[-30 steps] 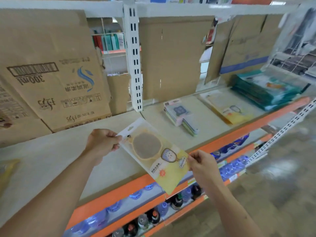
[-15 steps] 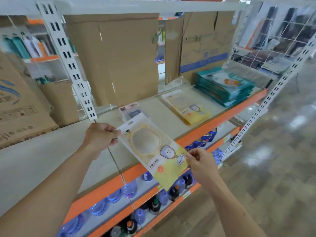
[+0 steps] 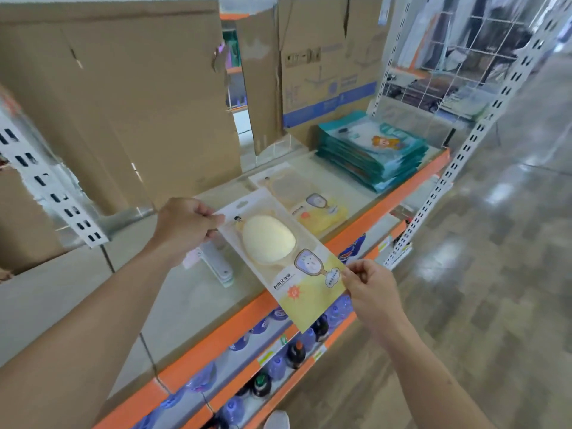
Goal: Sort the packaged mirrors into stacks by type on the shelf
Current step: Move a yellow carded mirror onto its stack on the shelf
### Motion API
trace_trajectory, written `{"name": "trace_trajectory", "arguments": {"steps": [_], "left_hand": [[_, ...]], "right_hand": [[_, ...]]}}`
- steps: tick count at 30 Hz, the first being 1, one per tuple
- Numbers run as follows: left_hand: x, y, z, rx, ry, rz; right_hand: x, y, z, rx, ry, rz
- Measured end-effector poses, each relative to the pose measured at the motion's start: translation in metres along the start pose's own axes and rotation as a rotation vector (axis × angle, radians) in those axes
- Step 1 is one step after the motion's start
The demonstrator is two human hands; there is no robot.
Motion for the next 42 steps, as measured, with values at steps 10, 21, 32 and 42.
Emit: {"name": "trace_trajectory", "arguments": {"steps": [10, 21, 32, 42], "left_hand": [[0.036, 0.083, 0.018, 0.022, 0.037, -0.046], [0.076, 0.145, 0.010, -0.024, 0.101, -0.113], [0.103, 0.169, -0.001, -0.095, 0.195, -0.027], [0.111, 0.181, -0.013, -0.141, 0.097, 0.036]], "right_hand": [[-0.003, 0.065, -0.025, 0.022, 0.001, 0.048], [-0.004, 0.118, -0.035, -0.035, -0.097, 0.091], [-0.008, 0.161, -0.046, -0.135, -0.213, 0.007], [-0.009, 0.180, -0.043, -0.125, -0.393, -0.097]]}}
Point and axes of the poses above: each hand's wrist, its own y-axis towards the middle knuckle, its own x-axis out of the palm, z = x × y, the point moved 4 cm from there along y, towards the middle knuckle, and after that the axes turned 3 degrees about x, right-handed, at the moved point
